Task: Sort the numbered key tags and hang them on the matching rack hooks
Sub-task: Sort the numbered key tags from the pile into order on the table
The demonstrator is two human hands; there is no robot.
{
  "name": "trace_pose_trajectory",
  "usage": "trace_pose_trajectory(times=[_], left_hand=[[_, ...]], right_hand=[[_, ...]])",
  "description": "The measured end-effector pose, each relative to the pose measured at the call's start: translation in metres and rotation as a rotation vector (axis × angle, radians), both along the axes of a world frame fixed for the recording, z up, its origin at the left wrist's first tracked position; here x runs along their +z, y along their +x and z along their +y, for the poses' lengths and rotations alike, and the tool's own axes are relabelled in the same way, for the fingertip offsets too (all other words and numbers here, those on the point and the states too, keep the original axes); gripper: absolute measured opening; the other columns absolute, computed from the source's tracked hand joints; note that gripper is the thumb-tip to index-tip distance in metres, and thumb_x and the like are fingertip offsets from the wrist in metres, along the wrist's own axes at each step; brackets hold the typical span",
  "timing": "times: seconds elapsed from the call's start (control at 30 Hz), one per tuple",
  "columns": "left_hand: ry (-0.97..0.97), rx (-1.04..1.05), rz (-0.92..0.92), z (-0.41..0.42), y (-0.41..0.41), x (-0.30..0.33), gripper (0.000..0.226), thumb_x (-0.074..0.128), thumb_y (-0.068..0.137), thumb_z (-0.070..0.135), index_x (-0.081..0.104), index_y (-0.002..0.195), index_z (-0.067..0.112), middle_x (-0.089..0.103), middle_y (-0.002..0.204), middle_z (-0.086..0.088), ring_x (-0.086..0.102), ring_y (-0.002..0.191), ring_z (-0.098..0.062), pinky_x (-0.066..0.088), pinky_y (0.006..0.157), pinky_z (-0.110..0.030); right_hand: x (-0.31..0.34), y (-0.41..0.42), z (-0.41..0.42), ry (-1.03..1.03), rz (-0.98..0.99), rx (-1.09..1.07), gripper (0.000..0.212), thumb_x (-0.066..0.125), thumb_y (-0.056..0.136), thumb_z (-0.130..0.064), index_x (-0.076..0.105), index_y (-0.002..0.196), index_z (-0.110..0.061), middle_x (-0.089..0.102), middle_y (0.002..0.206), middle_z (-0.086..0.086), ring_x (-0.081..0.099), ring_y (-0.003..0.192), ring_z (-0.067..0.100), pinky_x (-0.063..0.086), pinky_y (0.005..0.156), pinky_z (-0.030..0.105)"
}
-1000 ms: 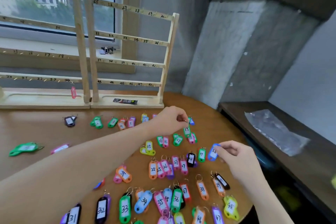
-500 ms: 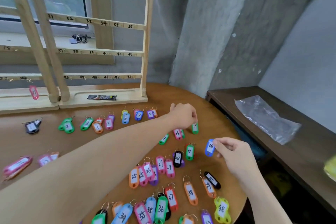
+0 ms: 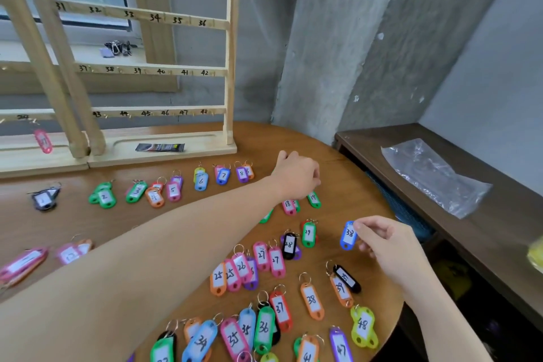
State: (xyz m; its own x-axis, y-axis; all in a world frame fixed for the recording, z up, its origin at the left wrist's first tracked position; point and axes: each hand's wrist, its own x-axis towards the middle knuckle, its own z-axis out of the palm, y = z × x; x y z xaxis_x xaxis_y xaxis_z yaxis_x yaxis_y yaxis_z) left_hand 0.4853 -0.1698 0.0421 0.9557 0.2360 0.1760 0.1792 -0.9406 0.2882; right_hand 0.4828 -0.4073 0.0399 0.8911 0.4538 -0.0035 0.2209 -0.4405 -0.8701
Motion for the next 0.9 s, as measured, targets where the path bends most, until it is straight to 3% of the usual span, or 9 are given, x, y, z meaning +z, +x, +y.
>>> trace_pose_trajectory(times=[0.13,0.27,0.33,0.47,0.57,0.67,0.77,0.83,0.9], left_hand=[[0.014,0.003,-0.108,0.011,-0.02,0.023,0.019,0.052,0.101,0.036,0.069,0.101,0.027,0.069,0.099,0.006,0.049,0.104,-0.021,0.029,0.096,-0.043],[0.056,-0.01,-0.122,0.021,-0.058,0.033,0.02,0.05,0.102,0.034,0.068,0.099,0.027,0.066,0.093,0.008,0.048,0.099,-0.02,0.029,0.094,-0.043],[0.079,-0.012,-0.139,0.025,-0.081,0.035,0.021,0.049,0.102,0.034,0.068,0.098,0.026,0.065,0.092,0.011,0.047,0.099,-0.019,0.03,0.095,-0.043],[0.082,0.01,-0.151,0.032,-0.129,0.032,0.02,0.05,0.102,0.037,0.068,0.1,0.028,0.06,0.091,0.017,0.045,0.099,-0.013,0.025,0.098,-0.038],[0.056,0.039,-0.158,0.038,-0.16,0.024,0.017,0.051,0.101,0.038,0.065,0.094,0.034,0.063,0.09,0.018,0.046,0.098,-0.01,0.022,0.097,-0.034],[0.036,0.071,-0.17,0.041,-0.185,0.018,0.018,0.052,0.101,0.038,0.067,0.093,0.035,0.066,0.088,0.017,0.046,0.101,-0.011,0.02,0.101,-0.033],[0.011,0.092,-0.18,0.036,-0.202,0.018,0.017,0.051,0.102,0.039,0.067,0.094,0.036,0.066,0.088,0.016,0.045,0.1,-0.011,0.021,0.092,-0.031],[0.006,0.089,-0.203,0.032,-0.209,0.018,0.016,0.051,0.102,0.039,0.065,0.094,0.038,0.064,0.087,0.016,0.045,0.099,-0.011,0.018,0.086,-0.03],[0.014,0.084,-0.222,0.027,-0.216,0.017,0.018,0.051,0.102,0.04,0.067,0.094,0.036,0.064,0.086,0.017,0.045,0.099,-0.011,0.019,0.086,-0.031]], right_hand=[[-0.002,-0.012,0.01,0.011,0.025,0.04,0.012,0.069,0.095,-0.018,0.075,0.087,-0.023,0.073,0.068,-0.006,0.062,0.058,0.0,0.046,0.067,0.026],[0.002,-0.026,0.028,-0.016,-0.03,0.109,0.011,0.07,0.094,-0.021,0.075,0.085,-0.022,0.075,0.069,-0.009,0.064,0.062,-0.005,0.042,0.059,0.007],[0.005,-0.033,0.036,-0.021,-0.046,0.143,0.012,0.07,0.095,-0.022,0.076,0.084,-0.022,0.074,0.069,-0.011,0.063,0.062,-0.006,0.041,0.055,0.005],[0.009,-0.049,0.044,-0.065,-0.078,0.195,0.013,0.07,0.094,-0.026,0.076,0.083,-0.025,0.074,0.074,-0.012,0.062,0.064,-0.007,0.04,0.053,0.005],[0.01,-0.057,0.039,-0.089,-0.098,0.222,0.013,0.072,0.094,-0.027,0.075,0.081,-0.026,0.073,0.08,-0.011,0.063,0.071,-0.004,0.043,0.06,0.005],[0.009,-0.067,0.024,-0.098,-0.073,0.219,0.013,0.072,0.093,-0.031,0.076,0.082,-0.028,0.071,0.077,-0.009,0.057,0.063,-0.002,0.043,0.057,0.01],[0.007,-0.074,0.009,-0.13,-0.103,0.187,0.012,0.072,0.093,-0.031,0.076,0.082,-0.029,0.069,0.077,-0.012,0.056,0.058,0.005,0.043,0.051,0.013],[0.006,-0.078,0.002,-0.149,-0.128,0.174,0.01,0.073,0.092,-0.03,0.076,0.083,-0.027,0.069,0.078,-0.012,0.058,0.059,0.001,0.044,0.052,0.011],[0.003,-0.082,-0.001,-0.19,-0.154,0.181,0.008,0.073,0.092,-0.029,0.077,0.086,-0.026,0.069,0.085,-0.014,0.06,0.074,-0.008,0.043,0.059,0.006]])
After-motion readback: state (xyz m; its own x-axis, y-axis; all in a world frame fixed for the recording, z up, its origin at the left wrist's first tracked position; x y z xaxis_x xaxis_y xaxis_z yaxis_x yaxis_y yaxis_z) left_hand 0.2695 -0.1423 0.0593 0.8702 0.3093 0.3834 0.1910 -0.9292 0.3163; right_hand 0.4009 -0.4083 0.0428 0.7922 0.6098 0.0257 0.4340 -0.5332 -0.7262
